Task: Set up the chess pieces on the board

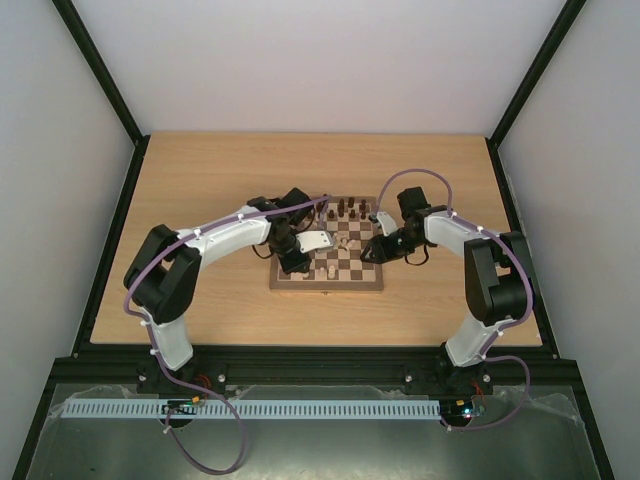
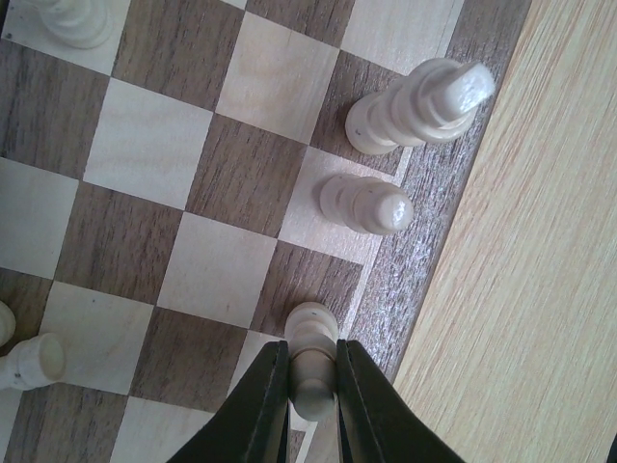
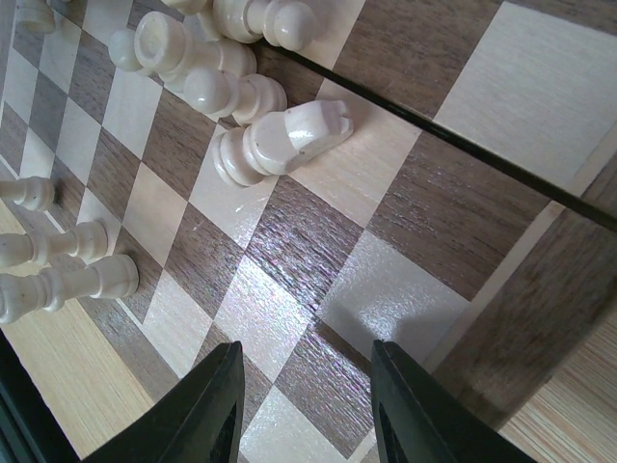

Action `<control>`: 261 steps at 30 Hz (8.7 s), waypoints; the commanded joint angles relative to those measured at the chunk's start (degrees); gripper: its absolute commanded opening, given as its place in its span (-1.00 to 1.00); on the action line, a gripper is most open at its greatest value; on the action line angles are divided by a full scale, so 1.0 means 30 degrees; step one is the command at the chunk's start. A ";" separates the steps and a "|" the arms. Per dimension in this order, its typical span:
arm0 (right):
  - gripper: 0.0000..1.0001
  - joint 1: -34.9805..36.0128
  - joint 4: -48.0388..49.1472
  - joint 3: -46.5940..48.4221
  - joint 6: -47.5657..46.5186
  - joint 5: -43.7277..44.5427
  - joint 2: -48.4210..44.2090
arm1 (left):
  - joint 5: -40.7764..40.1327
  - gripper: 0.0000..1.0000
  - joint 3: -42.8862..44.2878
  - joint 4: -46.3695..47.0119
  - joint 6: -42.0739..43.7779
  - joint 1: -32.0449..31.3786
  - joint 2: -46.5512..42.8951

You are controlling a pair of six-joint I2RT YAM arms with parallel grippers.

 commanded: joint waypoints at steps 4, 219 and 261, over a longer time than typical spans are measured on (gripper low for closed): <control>-0.26 0.0112 -0.0768 0.0206 -0.0045 -0.0228 0.0216 | 0.0270 -0.77 0.0537 0.0243 -0.0302 -0.0234 0.0528; -0.33 0.8924 -0.7610 0.6066 -0.6791 0.9663 0.1860 | 0.6569 0.66 -1.0259 1.3350 -1.6088 1.2994 -1.2072; -0.33 0.4373 -0.8051 1.1596 -0.5293 0.6711 0.5064 | 0.5860 0.96 -0.6403 0.9233 -0.9999 1.2454 -0.8845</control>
